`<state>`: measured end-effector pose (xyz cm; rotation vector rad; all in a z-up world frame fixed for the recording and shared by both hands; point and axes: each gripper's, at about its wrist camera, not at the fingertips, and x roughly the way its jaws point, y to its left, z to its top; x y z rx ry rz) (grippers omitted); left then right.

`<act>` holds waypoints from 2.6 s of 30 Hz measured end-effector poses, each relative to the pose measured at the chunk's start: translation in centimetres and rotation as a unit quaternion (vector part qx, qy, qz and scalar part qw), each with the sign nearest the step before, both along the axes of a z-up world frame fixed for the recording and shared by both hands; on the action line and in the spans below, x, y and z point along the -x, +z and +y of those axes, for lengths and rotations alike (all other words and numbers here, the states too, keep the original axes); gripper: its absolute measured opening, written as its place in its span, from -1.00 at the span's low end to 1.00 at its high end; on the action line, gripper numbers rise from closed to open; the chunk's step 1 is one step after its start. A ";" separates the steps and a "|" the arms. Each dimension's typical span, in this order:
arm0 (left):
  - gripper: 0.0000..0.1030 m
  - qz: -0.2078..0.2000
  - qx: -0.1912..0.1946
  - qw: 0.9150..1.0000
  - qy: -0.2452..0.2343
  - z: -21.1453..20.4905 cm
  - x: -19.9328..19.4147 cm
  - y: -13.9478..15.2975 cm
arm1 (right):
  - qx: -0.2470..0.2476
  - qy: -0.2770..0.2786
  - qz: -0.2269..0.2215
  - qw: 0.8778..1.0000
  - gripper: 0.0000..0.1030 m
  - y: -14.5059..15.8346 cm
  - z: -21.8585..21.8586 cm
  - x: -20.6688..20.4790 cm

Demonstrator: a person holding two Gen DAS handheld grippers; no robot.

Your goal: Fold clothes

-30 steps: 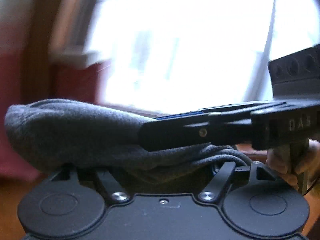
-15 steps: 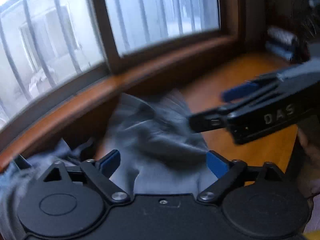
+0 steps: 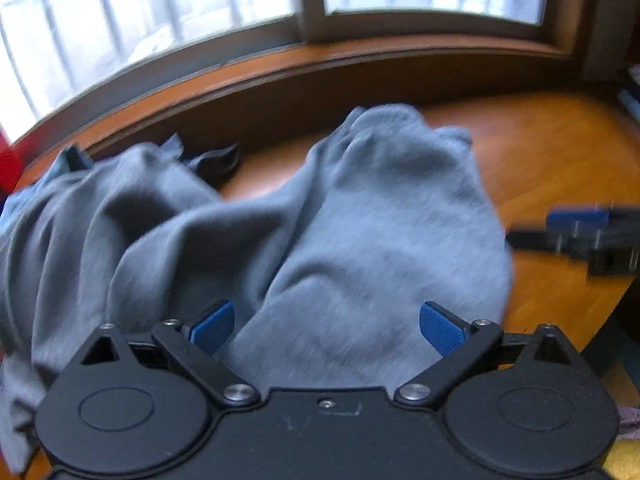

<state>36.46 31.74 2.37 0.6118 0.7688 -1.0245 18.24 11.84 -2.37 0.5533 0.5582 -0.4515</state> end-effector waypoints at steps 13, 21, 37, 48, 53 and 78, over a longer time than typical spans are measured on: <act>1.00 0.011 -0.045 0.999 -0.027 -1.0 -1.5 -4.2 | -0.018 0.015 0.043 0.999 0.80 -1.1 -6.1 -10.7; 0.98 -0.012 -0.052 0.999 -0.008 -2.1 -0.1 -5.2 | 0.049 0.078 0.098 0.991 0.72 -4.0 -4.0 -14.8; 0.63 0.037 0.085 0.996 0.006 -14.7 13.6 -1.2 | -0.013 0.076 -0.246 0.966 -0.93 4.4 -17.0 10.0; 0.72 -0.016 0.008 0.994 0.112 -14.3 15.7 -1.6 | -0.009 0.020 -0.003 1.000 0.03 -0.6 -22.5 19.6; 0.83 -0.045 0.006 0.980 0.191 -10.3 11.6 0.0 | 0.057 0.057 -0.040 0.996 0.66 2.2 -22.2 16.1; 0.93 0.086 0.095 0.911 0.392 5.4 -3.7 0.2 | 0.074 0.132 0.061 0.987 0.69 -1.4 -19.6 -6.4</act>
